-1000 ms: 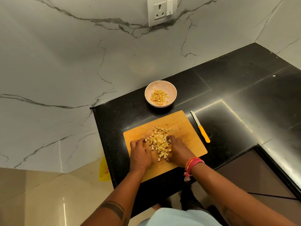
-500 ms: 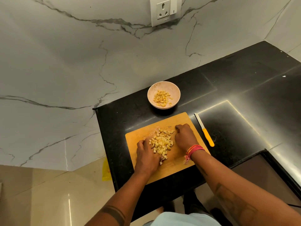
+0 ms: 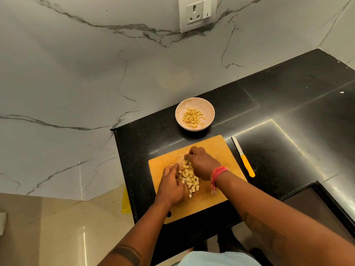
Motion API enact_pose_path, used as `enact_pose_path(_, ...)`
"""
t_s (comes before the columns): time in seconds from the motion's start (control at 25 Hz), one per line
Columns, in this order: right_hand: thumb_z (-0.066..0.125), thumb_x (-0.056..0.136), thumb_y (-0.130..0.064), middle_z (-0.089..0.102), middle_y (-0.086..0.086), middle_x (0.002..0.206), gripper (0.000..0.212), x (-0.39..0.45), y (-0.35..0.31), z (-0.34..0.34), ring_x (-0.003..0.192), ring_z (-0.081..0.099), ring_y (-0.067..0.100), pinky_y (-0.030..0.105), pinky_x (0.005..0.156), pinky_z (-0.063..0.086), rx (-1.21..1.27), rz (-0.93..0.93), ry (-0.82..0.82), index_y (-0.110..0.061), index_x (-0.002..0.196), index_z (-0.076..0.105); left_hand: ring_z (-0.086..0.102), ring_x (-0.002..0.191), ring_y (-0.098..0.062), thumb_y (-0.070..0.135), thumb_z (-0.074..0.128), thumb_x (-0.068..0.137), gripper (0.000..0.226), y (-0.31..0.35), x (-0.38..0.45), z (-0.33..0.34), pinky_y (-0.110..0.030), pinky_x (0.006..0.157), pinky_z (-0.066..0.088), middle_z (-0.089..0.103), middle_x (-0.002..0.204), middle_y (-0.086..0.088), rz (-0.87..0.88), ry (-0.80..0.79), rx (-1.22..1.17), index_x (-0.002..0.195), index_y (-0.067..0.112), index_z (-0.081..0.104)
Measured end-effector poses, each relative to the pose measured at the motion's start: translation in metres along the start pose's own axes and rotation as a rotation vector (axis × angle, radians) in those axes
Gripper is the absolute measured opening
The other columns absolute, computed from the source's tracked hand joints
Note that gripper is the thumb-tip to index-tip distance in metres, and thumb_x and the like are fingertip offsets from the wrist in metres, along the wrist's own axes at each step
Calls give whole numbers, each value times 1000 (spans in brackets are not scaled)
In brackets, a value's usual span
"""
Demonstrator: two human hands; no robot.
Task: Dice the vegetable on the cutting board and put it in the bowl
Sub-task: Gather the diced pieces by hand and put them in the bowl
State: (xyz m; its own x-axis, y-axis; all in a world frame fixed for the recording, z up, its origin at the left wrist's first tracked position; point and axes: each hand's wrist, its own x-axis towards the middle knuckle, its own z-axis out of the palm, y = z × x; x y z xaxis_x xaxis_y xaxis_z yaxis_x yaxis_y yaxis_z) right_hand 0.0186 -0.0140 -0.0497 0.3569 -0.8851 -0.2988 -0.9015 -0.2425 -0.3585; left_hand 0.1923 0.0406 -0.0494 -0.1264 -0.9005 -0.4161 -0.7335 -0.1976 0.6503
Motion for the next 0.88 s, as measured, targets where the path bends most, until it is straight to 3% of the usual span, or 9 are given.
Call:
enact_pose_path(0.12,56,92,-1,46,8,136,56,-12,1,-1,123,45,27,37,103,46,0,-103,-25,-13,147,50,38,138,-16,14,56,95,74,7,6,-4,-35,119,36,27,151,6,-8,-73,68,161,20,23)
enact_pose_path(0.24,61,93,-7,44,4,137,62,-26,19,-7,125,49,26,33,104,46,193,101,-8,-18,152,43,28,144,-20,20,61,94,81,16,12,-11,-32,121,29,21,154,2,24,-148,177,161,19,17)
enact_pose_path(0.28,69,92,-18,40,5,139,71,-31,24,-7,128,47,28,34,106,46,183,151,-61,-20,155,37,23,145,-21,28,67,91,89,17,12,-12,-33,121,27,16,156,3,42,-192,233,162,18,13)
enact_pose_path(0.36,85,78,-39,30,8,146,107,-35,26,-5,133,40,31,40,110,44,87,182,-218,-23,160,18,13,145,-23,44,81,79,118,15,11,-12,-39,121,25,5,157,6,75,-285,378,162,18,1)
enact_pose_path(0.44,90,70,-39,23,12,151,125,-30,18,1,137,35,33,44,113,43,3,135,-267,-24,161,6,8,146,-25,47,89,69,136,14,8,-8,-42,121,23,-4,160,5,121,-322,515,161,18,-8)
enact_pose_path(0.56,91,71,-32,30,14,144,113,-17,8,4,130,43,35,45,109,46,-59,35,-237,-23,158,19,13,144,-27,43,90,69,135,17,11,-4,-43,121,25,1,158,1,136,-273,533,161,17,-4)
enact_pose_path(0.68,88,75,-27,36,12,138,93,-13,10,2,121,53,34,41,104,49,45,33,-198,-23,150,34,24,138,-25,38,87,74,120,20,17,-5,-41,117,34,12,151,0,118,-222,451,160,18,7)
enact_pose_path(0.88,88,77,-28,39,7,144,95,-22,32,-10,122,56,29,35,102,50,162,126,-188,-26,154,34,24,143,-23,40,82,81,112,12,12,-7,-37,118,31,13,156,0,105,-184,383,161,19,7)
